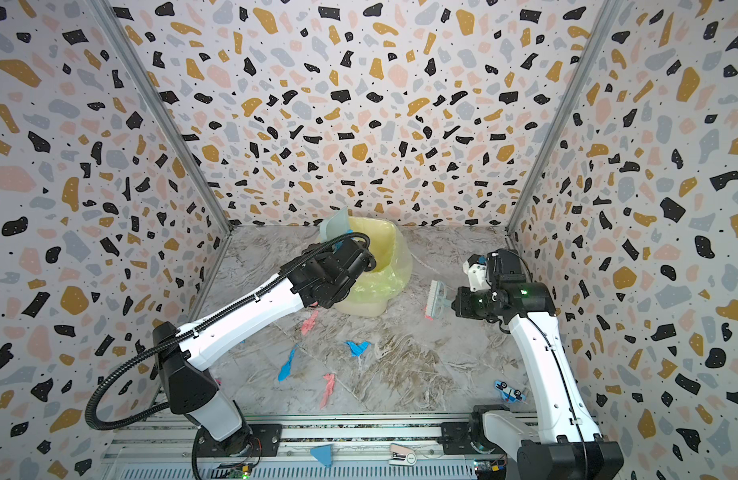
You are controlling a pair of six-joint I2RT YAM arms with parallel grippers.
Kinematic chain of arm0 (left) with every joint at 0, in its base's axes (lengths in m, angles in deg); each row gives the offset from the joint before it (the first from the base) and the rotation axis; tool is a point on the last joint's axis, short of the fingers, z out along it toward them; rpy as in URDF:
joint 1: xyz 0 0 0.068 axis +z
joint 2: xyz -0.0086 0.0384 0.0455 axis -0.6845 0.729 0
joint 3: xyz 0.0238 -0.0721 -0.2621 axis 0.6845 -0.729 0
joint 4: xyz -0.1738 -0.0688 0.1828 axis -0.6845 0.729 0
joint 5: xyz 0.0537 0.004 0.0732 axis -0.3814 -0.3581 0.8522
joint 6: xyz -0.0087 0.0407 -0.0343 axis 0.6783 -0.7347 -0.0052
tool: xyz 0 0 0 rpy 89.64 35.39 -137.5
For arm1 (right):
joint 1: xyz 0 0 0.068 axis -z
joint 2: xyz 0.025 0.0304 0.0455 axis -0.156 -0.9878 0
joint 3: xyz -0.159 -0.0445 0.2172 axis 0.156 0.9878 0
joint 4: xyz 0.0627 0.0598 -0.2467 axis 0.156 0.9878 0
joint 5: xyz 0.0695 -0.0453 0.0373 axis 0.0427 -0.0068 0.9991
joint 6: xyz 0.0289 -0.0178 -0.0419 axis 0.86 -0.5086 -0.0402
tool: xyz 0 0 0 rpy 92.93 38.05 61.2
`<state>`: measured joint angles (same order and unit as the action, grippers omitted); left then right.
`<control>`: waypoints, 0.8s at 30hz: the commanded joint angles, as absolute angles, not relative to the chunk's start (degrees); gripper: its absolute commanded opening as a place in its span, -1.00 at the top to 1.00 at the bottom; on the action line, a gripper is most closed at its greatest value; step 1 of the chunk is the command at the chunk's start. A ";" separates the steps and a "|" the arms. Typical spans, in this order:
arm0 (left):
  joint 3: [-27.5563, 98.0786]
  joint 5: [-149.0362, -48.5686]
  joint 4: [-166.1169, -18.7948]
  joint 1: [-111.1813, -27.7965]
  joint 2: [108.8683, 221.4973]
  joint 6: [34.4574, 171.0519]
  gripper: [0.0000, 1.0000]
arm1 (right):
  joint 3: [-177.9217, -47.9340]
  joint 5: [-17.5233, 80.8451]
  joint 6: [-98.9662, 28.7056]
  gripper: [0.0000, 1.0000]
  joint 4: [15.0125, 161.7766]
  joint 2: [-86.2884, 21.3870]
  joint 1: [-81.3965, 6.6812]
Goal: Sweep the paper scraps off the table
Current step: 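Tip the dustpan over the yellow bin with the left gripper, then lower the empty dustpan back to the table near the robot with the left gripper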
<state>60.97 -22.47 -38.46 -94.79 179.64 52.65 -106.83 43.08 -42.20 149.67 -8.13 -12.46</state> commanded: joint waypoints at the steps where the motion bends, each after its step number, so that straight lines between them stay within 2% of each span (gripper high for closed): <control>1: 60.49 -17.68 -45.34 -95.92 179.63 46.28 1.00 | -106.42 43.98 -41.93 1.00 150.86 -7.16 -12.50; 15: 54.93 -12.82 -59.02 -97.78 179.45 30.20 1.00 | -106.09 44.46 -41.94 1.00 150.77 -6.58 -12.70; 24: 55.27 -12.90 -62.84 -98.13 179.83 26.01 1.00 | -105.83 44.21 -41.93 1.00 150.86 -6.06 -12.67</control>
